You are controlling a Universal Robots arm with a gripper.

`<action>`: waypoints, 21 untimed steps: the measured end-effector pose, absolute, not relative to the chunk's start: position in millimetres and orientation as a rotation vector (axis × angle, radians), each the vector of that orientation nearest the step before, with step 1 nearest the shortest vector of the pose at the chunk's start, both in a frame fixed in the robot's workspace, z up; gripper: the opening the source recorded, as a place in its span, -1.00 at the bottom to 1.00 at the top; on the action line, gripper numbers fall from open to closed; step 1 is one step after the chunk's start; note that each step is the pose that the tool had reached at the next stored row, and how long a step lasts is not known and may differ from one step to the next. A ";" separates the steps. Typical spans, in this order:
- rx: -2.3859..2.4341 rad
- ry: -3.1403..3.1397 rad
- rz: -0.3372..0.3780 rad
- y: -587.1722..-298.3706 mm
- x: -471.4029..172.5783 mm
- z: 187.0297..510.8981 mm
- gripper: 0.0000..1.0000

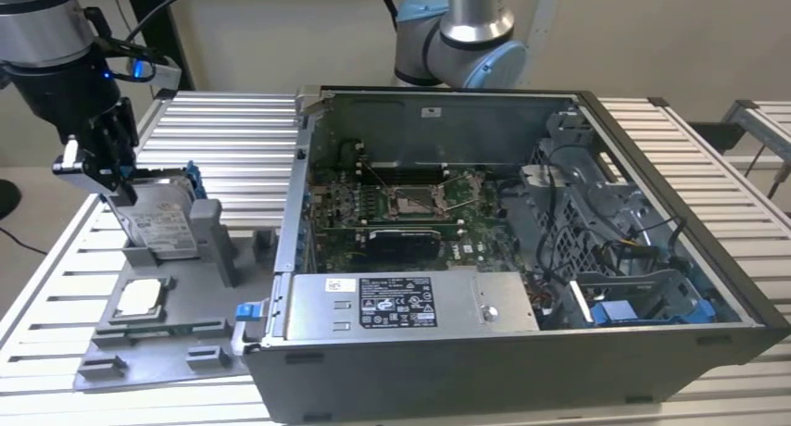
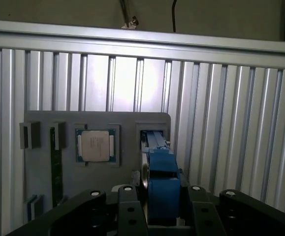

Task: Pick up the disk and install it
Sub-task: 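Pick up the disk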

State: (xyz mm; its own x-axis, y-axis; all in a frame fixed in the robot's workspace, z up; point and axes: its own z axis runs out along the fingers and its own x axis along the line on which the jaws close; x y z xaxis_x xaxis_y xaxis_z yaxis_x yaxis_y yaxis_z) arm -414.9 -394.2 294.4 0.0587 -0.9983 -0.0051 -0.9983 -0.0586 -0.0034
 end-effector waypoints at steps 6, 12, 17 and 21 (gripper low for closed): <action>-2.281 2.151 0.003 -394.2 -415.0 294.4 -1.00; -2.281 2.151 0.003 -394.2 -415.0 294.4 -1.00; -2.281 2.151 0.003 -394.1 -414.9 295.4 -1.00; -2.281 2.152 0.003 -394.2 -415.0 301.4 -1.00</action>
State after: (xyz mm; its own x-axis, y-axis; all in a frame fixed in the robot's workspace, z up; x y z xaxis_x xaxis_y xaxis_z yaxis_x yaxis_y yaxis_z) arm -415.0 -394.2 301.4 0.0586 -0.9983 -0.0052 -0.9983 -0.0586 -0.0028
